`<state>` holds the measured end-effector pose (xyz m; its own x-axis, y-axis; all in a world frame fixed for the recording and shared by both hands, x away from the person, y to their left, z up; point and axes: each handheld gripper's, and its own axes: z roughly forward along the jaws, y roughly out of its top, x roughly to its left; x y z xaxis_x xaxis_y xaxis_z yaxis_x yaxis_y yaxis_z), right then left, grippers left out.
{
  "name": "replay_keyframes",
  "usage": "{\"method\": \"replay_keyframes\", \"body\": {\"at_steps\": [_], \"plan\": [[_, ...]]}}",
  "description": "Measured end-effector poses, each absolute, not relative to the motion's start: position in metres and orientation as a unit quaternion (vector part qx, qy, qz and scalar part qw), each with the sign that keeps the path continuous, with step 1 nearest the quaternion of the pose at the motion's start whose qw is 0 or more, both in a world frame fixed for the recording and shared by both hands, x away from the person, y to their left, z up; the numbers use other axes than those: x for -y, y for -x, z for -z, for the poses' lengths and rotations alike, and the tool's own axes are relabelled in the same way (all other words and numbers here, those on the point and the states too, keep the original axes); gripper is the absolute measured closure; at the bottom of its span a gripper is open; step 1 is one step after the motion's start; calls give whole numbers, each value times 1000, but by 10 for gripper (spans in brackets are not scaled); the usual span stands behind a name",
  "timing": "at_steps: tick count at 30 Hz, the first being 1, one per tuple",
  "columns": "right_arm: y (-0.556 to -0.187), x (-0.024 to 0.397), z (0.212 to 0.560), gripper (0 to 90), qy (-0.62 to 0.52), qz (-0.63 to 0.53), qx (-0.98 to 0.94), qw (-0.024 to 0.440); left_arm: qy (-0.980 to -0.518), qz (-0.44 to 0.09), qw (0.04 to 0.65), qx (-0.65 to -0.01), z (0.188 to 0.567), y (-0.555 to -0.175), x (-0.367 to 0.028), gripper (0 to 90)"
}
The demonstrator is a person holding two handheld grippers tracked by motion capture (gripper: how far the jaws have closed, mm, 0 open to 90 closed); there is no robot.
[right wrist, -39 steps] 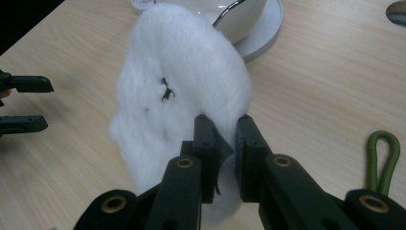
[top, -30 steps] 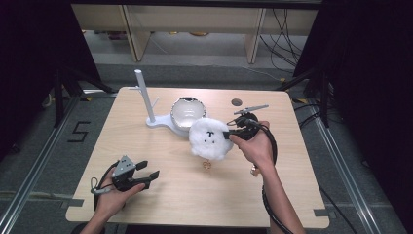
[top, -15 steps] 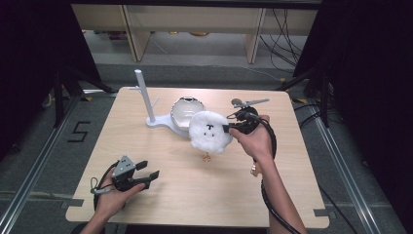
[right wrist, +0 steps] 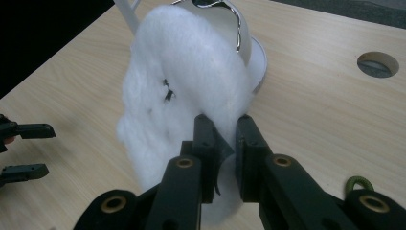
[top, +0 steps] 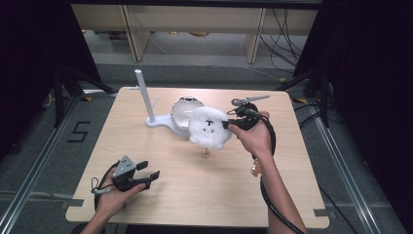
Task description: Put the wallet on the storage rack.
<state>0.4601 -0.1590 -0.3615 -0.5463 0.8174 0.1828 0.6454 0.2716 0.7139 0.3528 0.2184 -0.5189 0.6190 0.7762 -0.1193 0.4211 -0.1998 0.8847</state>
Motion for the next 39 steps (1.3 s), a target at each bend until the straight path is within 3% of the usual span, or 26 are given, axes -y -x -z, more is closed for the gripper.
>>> {"method": "replay_keyframes", "body": {"at_steps": [39], "plan": [[-479, 152, 339, 822, -472, -411, -771, 116, -752, -181, 492, -399, 519, -352, -220, 344]]}}
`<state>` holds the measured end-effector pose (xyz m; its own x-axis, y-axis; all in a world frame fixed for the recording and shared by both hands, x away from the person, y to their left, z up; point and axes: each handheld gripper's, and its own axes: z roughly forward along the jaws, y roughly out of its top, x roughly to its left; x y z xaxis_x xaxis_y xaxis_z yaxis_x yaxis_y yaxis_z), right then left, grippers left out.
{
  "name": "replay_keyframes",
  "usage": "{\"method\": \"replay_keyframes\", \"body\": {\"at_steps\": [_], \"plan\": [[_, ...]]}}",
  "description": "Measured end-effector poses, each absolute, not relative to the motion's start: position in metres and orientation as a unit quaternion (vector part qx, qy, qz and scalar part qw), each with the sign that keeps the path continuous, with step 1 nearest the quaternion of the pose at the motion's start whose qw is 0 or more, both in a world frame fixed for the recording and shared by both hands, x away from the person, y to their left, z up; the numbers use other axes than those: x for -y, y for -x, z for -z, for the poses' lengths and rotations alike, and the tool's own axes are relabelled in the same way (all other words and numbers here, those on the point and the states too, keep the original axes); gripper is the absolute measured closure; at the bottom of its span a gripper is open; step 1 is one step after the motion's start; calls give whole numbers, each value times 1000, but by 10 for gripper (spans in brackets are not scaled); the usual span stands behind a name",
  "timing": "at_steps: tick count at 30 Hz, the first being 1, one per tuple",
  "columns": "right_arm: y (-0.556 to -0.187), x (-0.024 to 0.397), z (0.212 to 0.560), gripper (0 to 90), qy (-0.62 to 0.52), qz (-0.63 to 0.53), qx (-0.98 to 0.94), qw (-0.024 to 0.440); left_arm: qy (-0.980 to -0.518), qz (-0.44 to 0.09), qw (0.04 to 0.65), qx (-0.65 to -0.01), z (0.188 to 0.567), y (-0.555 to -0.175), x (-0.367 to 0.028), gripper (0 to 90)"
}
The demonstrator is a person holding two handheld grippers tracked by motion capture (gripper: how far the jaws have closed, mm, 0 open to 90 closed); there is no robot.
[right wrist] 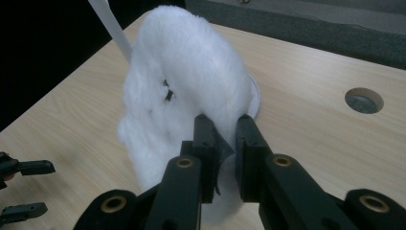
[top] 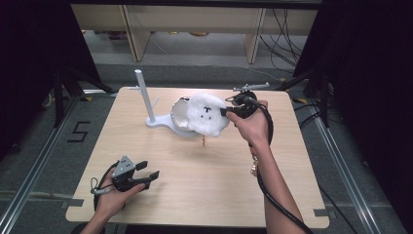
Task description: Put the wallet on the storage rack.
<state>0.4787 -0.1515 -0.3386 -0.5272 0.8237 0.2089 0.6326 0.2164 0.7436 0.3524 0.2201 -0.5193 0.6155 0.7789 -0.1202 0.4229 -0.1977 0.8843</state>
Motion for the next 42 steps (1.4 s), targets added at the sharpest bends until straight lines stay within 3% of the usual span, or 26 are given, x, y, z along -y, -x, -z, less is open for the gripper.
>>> {"method": "replay_keyframes", "body": {"at_steps": [42], "plan": [[-512, 124, 318, 821, -458, -450, -754, 139, -749, -181, 493, -403, 520, -352, -222, 344]]}}
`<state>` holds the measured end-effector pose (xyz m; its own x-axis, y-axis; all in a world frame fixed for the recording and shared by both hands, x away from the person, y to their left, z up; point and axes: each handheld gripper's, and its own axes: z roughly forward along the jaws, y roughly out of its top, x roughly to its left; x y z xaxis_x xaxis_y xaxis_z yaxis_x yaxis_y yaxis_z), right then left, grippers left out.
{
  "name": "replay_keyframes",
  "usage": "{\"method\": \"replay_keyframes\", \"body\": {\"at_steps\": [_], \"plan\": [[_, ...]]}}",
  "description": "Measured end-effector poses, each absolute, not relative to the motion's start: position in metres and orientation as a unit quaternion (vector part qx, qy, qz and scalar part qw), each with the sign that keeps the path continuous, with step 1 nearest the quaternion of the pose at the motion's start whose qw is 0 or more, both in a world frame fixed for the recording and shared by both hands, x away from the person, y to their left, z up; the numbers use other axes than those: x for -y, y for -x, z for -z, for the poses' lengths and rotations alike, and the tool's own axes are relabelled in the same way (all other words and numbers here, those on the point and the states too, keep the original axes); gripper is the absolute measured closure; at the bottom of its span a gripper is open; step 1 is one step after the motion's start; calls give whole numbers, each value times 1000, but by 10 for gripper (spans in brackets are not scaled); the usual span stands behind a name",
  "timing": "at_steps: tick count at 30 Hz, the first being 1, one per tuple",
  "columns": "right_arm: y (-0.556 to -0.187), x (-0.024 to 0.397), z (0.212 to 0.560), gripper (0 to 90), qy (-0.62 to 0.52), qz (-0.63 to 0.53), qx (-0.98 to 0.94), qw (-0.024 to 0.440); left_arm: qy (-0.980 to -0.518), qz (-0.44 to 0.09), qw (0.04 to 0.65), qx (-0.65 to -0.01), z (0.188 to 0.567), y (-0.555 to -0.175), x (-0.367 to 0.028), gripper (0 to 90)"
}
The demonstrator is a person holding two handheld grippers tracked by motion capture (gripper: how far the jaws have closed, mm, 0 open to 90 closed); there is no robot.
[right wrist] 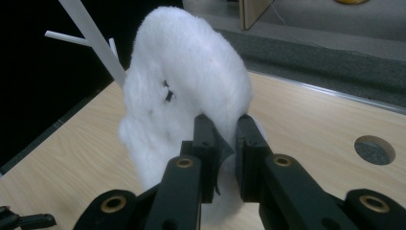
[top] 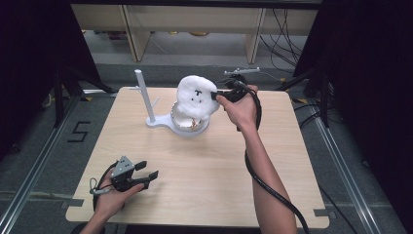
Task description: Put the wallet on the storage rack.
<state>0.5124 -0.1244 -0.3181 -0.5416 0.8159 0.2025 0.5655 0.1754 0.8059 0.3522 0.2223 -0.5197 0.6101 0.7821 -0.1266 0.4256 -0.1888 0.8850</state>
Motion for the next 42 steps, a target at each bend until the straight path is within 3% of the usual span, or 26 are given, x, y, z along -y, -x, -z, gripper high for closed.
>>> {"method": "replay_keyframes", "body": {"at_steps": [15, 27, 42], "plan": [[-527, 117, 323, 819, -473, -465, -732, 154, -751, -177, 495, -400, 521, -353, -221, 344], [-540, 107, 346, 815, -462, -443, -747, 181, -751, -180, 492, -401, 521, -352, -222, 345], [-548, 95, 374, 803, -463, -428, -757, 171, -750, -177, 496, -400, 521, -352, -222, 344]]}}
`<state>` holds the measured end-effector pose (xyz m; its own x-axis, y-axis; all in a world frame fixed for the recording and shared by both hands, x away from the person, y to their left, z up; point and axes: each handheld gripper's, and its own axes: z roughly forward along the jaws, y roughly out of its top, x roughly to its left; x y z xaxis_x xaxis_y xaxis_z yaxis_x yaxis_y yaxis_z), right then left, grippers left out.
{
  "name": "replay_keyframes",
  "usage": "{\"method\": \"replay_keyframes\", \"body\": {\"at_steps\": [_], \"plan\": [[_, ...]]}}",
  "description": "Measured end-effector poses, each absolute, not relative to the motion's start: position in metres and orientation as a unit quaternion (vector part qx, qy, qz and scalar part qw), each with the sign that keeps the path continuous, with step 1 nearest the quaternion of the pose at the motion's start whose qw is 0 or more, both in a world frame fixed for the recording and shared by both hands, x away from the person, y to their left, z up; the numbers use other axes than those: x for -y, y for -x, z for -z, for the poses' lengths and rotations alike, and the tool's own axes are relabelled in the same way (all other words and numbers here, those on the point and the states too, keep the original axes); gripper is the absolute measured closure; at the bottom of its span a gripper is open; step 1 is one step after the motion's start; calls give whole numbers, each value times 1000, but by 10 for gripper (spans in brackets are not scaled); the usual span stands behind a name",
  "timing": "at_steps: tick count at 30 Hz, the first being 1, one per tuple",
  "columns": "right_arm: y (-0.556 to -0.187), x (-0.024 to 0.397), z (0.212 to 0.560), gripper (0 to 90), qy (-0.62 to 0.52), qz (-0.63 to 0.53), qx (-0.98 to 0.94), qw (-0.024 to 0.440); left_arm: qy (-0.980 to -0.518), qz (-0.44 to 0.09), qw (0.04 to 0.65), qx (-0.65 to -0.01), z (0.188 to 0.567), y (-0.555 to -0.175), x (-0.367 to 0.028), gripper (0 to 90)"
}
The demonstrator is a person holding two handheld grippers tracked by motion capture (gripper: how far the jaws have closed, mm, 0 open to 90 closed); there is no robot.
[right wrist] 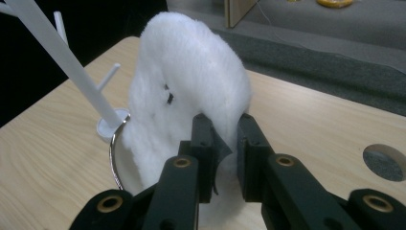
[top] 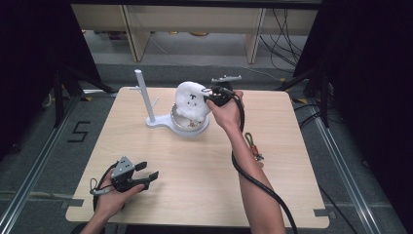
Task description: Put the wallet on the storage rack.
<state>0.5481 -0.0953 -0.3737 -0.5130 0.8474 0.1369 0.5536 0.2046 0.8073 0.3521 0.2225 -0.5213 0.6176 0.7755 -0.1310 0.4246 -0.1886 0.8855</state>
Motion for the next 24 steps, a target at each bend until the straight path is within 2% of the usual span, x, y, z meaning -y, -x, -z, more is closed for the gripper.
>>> {"method": "replay_keyframes", "body": {"at_steps": [5, 16, 19, 24], "plan": [[-549, 92, 383, 755, -457, -411, -770, 170, -749, -179, 497, -401, 522, -352, -222, 344], [-550, 92, 391, 457, -457, -405, -772, 177, -751, -178, 494, -400, 522, -352, -222, 344], [-548, 98, 387, 421, -457, -416, -765, 183, -752, -178, 493, -400, 522, -352, -222, 344], [-542, 107, 380, 415, -461, -428, -756, 182, -753, -179, 490, -401, 521, -351, -222, 344]]}}
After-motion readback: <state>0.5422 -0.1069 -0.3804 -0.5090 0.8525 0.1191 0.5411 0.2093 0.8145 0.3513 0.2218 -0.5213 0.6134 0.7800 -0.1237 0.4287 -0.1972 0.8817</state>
